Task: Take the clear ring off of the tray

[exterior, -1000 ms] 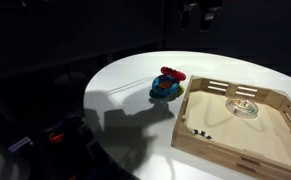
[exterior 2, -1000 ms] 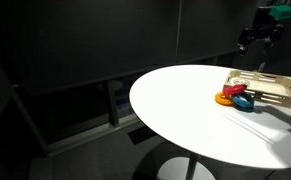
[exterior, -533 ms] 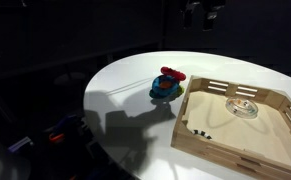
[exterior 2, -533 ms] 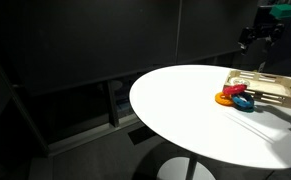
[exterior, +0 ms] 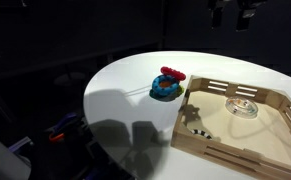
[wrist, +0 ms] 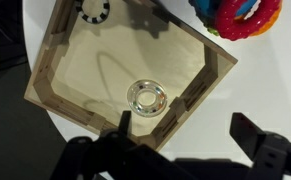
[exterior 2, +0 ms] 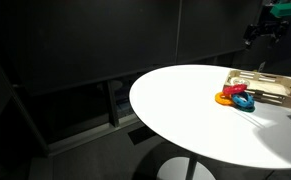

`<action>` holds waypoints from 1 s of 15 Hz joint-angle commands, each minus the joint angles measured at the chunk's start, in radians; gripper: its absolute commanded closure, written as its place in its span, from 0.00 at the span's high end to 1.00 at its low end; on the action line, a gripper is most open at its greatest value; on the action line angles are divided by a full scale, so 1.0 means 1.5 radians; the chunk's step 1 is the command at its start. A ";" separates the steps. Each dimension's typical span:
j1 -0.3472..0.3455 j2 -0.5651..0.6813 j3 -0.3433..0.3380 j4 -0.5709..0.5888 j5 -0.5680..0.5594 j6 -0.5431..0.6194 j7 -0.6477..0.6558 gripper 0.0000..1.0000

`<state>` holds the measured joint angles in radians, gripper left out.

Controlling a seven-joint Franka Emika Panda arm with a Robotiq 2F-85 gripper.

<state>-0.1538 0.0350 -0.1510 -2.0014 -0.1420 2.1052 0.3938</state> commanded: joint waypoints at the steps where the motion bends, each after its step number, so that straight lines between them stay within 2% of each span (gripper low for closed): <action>1: -0.011 0.068 -0.018 0.066 0.011 -0.001 0.029 1.00; 10: -0.006 0.196 -0.069 0.135 -0.012 0.054 0.101 1.00; 15: -0.006 0.198 -0.070 0.125 0.002 0.056 0.086 1.00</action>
<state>-0.1698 0.3305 -0.2472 -1.8169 -0.1435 2.1916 0.5266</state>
